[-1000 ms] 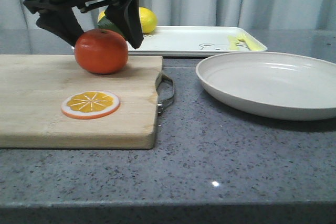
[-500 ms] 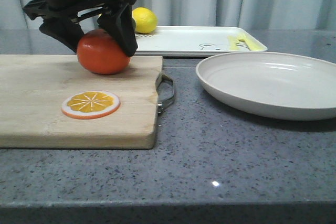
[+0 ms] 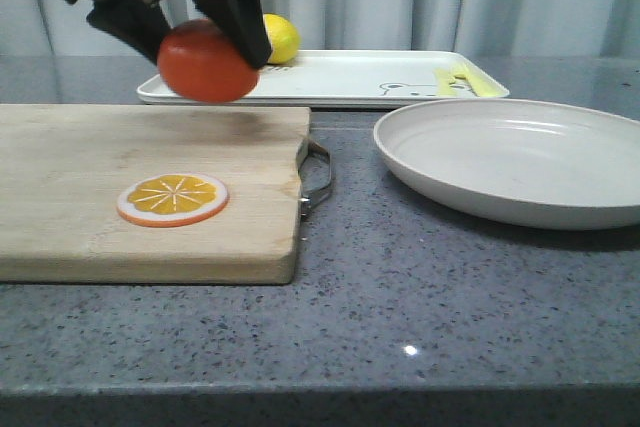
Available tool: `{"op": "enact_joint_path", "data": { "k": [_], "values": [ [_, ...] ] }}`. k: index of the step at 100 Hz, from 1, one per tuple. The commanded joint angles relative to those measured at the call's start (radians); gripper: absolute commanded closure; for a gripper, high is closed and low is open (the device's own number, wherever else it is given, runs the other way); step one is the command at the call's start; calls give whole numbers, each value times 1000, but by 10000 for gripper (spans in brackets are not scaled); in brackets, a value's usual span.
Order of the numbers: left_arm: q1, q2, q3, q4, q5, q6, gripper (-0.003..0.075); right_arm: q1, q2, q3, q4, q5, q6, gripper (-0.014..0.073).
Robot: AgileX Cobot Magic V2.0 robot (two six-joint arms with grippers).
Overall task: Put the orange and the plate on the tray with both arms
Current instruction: 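Close the left gripper on the orange and lift it, then carry the orange over the white plate and open the left gripper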
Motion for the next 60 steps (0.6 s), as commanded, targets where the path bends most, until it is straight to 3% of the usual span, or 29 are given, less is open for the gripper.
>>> {"op": "enact_joint_path", "data": {
  "k": [1, 60],
  "values": [
    [-23, -40, -79, -39, -29, 6, 405, -5, 12, -38, -6, -77, 4, 659],
    [-313, 185, -365, -54, -32, 8, 405, -5, 12, -38, -6, -77, 4, 659]
  ]
}}
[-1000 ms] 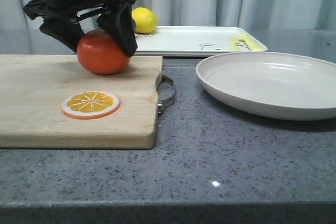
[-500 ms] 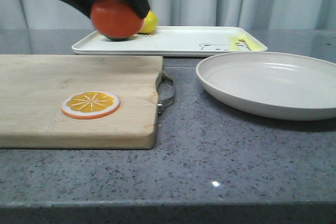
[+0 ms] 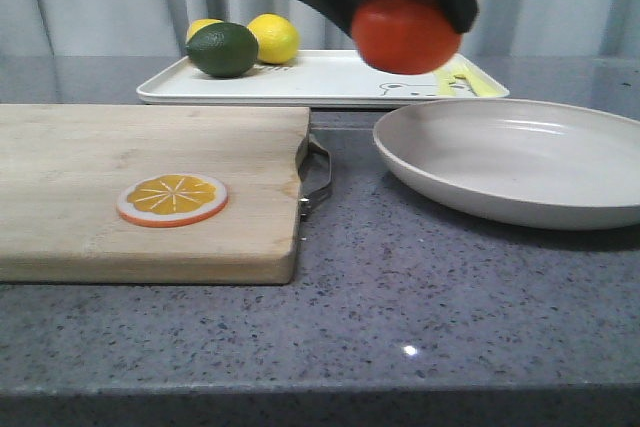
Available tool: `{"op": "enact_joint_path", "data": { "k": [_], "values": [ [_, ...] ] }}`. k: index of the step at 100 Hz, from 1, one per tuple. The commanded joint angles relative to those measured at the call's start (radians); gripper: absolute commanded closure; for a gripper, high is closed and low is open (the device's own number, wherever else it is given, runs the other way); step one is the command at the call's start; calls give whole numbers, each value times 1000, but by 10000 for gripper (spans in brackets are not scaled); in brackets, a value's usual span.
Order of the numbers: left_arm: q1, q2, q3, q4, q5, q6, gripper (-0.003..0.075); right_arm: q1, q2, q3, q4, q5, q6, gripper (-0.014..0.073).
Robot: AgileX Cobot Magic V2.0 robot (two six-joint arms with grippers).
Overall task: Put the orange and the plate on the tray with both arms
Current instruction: 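Carry the orange over the white plate and open the left gripper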
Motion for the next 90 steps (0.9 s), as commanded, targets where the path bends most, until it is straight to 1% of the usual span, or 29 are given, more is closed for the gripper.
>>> {"op": "enact_joint_path", "data": {
  "k": [1, 16, 27, 79, 84, 90],
  "values": [
    [-39, -9, -75, -33, -45, 4, 405, -5, 12, -38, -6, -77, 4, 659],
    [-90, 62, -121, -33, -95, 4, 405, -5, 12, -38, -6, -76, 4, 659],
    [-110, 89, -140, -36, -92, 4, 405, -5, 12, -38, -6, -76, 4, 659],
    [-109, 143, -140, -23, -64, 4, 402, -5, 12, -38, -6, -77, 4, 659],
    [-109, 146, -140, -23, -64, 4, 386, -5, 12, -38, -6, -77, 4, 659],
    [-109, 146, -140, -18, -70, 4, 322, -5, 12, -38, -6, -76, 4, 659]
  ]
}}
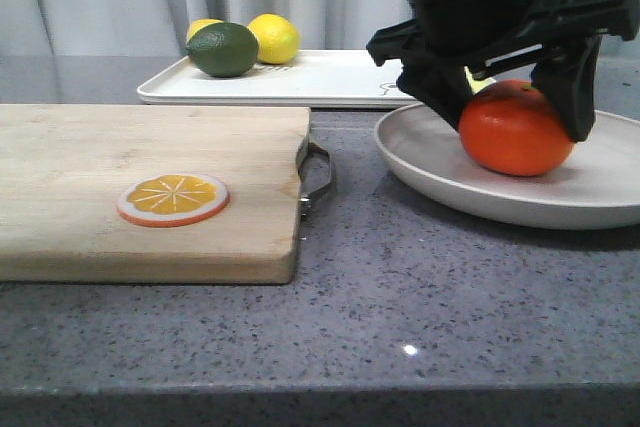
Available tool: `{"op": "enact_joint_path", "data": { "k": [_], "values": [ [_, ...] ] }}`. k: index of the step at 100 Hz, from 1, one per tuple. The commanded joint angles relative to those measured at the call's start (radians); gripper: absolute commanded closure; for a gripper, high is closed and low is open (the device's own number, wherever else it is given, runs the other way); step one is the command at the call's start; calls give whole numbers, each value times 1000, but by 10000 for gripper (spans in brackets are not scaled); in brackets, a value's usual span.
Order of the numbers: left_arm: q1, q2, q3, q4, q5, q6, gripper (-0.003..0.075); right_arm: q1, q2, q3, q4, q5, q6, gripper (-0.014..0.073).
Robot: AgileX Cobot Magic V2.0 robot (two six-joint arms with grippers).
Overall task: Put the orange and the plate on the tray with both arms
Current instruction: 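Carry the orange over the white plate and open the left gripper, then raise the left gripper away from the plate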
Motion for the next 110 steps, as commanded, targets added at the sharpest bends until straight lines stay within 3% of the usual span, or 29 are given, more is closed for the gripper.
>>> {"op": "enact_joint_path", "data": {
  "k": [1, 16, 23, 83, 110],
  "values": [
    [-6, -54, -31, -7, -37, 4, 312, -5, 12, -38, -6, -76, 4, 659],
    [-6, -54, -31, -7, -20, 4, 73, -5, 12, -38, -6, -76, 4, 659],
    [-5, -54, -32, -7, -1, 4, 24, -5, 12, -38, -6, -75, 4, 659],
    [5, -85, -173, 45, 159, 4, 38, -5, 12, -38, -6, -70, 4, 659],
    [6, -180, -167, 128, 163, 22, 271, -5, 12, -38, -6, -69, 4, 659]
  ]
}}
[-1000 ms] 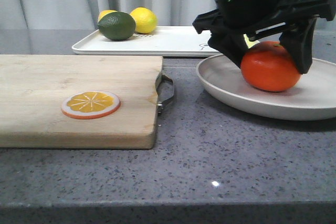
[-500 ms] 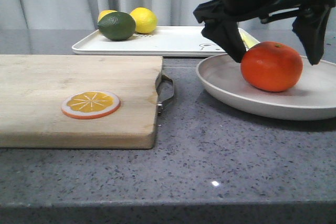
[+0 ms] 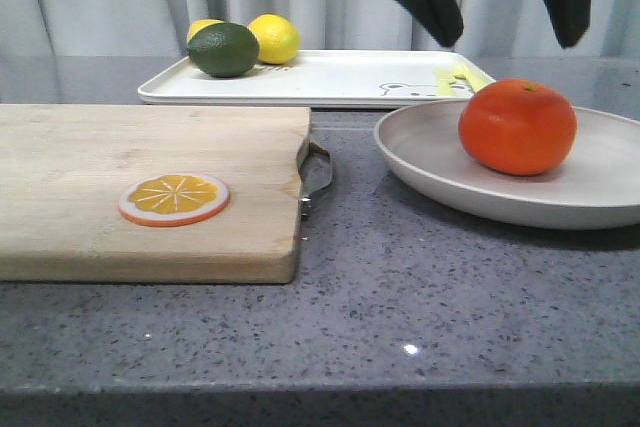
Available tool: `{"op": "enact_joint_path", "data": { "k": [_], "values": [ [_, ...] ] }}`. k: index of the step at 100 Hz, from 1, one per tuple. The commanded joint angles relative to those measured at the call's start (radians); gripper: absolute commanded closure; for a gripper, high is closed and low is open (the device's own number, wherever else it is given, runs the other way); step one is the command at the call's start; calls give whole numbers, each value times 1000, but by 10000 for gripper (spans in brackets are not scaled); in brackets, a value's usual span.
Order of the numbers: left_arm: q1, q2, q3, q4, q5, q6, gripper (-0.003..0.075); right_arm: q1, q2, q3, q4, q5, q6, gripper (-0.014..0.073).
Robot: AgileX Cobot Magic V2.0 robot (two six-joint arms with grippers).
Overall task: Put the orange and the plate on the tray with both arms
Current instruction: 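Raise the left gripper away from the plate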
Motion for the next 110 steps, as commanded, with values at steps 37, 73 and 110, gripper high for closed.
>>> {"op": "enact_joint_path", "data": {
  "k": [37, 73, 110],
  "values": [
    [11, -315, 292, 3, -271, 26, 439, -5, 12, -38, -6, -69, 4, 659],
    [121, -732, 771, -27, -513, 17, 439, -5, 12, -38, -6, -109, 4, 659],
    [171, -1140, 1123, -27, -666, 17, 439, -4, 12, -38, -6, -37, 4, 659]
  ]
}}
